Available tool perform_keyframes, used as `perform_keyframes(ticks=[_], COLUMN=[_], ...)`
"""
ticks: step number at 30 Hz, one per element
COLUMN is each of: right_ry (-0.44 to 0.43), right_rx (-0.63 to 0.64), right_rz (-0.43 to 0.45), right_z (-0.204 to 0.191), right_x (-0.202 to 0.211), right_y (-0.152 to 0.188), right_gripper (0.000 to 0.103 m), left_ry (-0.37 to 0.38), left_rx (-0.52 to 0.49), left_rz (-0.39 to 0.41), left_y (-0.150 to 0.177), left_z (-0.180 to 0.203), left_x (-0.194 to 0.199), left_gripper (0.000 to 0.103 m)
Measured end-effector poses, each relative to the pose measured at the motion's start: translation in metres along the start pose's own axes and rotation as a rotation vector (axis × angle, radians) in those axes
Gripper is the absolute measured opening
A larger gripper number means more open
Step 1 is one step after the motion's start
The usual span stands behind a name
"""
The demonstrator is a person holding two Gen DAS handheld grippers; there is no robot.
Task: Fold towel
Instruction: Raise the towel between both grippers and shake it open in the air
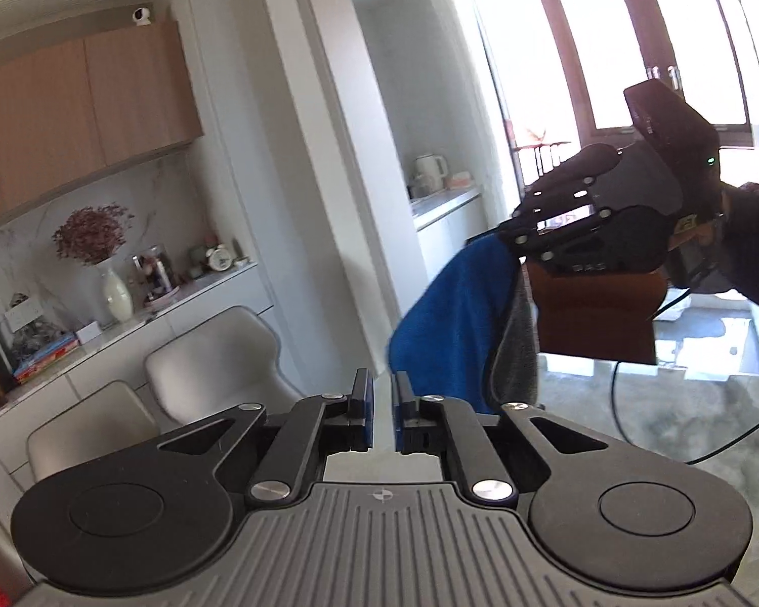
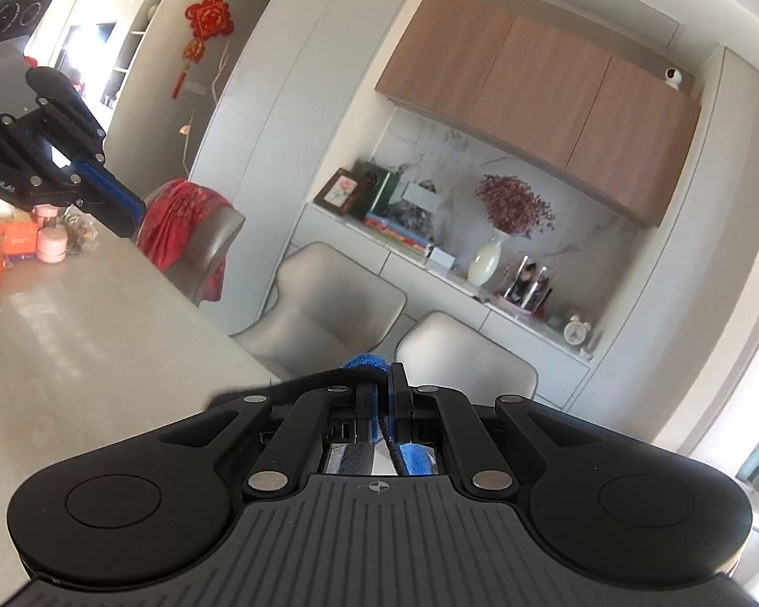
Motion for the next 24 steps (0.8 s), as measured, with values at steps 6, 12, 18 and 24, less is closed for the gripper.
perform_keyframes(ticks=[6,12,18,24], right_ry=[-0.027,-0.062,-0.092,-0.112], right_rx=[-0.032,-0.024,-0.024,-0.010], right_rz=[-0.025,-0.082,-0.080,-0.066], right_z=[-0.013,-0.026,-0.038,-0.045], right_x=[0.011,0.010,0.021,0.032], right_y=[-0.003,0.001,0.002,-0.001], right_gripper=[0.004,0.004,0.004,0.004], left_ry=[0.103,0.135,0.121,0.086], left_rx=[0.032,0.113,0.143,0.178], left_rz=[-0.048,-0.027,-0.023,-0.053], left_y=[0.037,0.050,0.056,0.071], left_z=[0.065,0.082,0.082,0.078], left_x=[-0.042,-0.049,-0.052,-0.062], left_gripper=[0.019,0.053,0.053,0.052])
Point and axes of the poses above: each gripper's, at about its wrist camera, not at the fingertips, and x roughly against the way its jaws point, z to its right, y to its underside, the point moved 9 cm from there along -x, roughly the way its jaws point, and after that the axes turned 2 degrees about y, right-handed, at the moved point
